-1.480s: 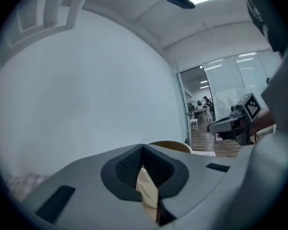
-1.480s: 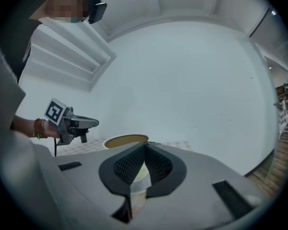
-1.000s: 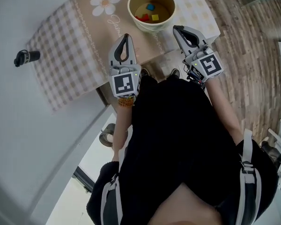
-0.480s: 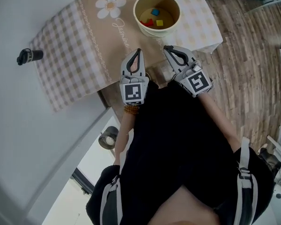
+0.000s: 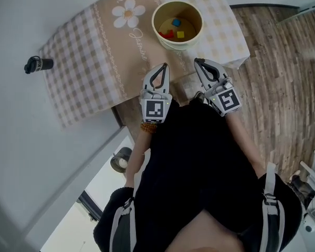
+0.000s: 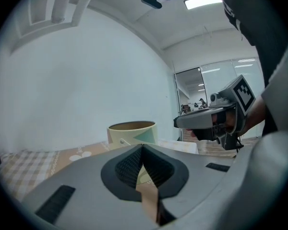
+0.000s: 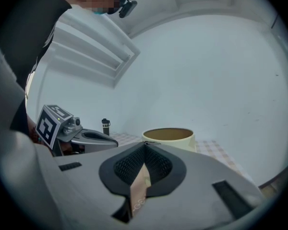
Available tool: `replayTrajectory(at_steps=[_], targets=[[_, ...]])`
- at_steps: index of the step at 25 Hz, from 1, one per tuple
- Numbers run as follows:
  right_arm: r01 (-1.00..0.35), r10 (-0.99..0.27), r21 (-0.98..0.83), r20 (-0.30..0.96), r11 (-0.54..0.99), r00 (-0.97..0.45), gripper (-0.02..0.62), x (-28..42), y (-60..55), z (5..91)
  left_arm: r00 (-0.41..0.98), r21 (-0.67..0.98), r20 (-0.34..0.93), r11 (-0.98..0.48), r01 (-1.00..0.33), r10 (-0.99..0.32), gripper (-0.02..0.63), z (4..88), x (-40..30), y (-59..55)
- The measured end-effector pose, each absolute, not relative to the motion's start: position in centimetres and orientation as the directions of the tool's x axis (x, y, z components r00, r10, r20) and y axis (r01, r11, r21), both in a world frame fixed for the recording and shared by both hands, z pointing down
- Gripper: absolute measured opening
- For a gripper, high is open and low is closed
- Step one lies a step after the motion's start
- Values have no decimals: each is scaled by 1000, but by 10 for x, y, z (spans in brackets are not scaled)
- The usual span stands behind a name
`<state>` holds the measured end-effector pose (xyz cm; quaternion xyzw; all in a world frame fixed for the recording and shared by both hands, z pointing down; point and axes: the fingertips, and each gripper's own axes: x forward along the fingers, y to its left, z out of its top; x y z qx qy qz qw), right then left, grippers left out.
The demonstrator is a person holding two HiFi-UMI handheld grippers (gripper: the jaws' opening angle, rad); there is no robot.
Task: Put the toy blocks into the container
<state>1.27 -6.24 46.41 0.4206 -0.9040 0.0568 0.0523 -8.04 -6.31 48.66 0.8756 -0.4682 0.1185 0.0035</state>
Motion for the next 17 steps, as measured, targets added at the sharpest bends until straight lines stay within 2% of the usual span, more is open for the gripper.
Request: replayTrajectory(at_steps=[7, 13, 17], targets=[[-783, -773, -85, 129, 616, -622, 5, 43, -60, 460, 579, -101, 255, -617, -780, -774, 3, 487, -41, -59], [-794, -792, -121, 73, 596, -606, 5, 87, -53, 457, 637, -82, 289, -681, -727, -715, 6, 490, 20, -47], [-794, -791, -150, 92, 589, -605, 5, 127, -42, 466, 644, -72, 298, -689, -721, -705, 6, 489, 61, -38]])
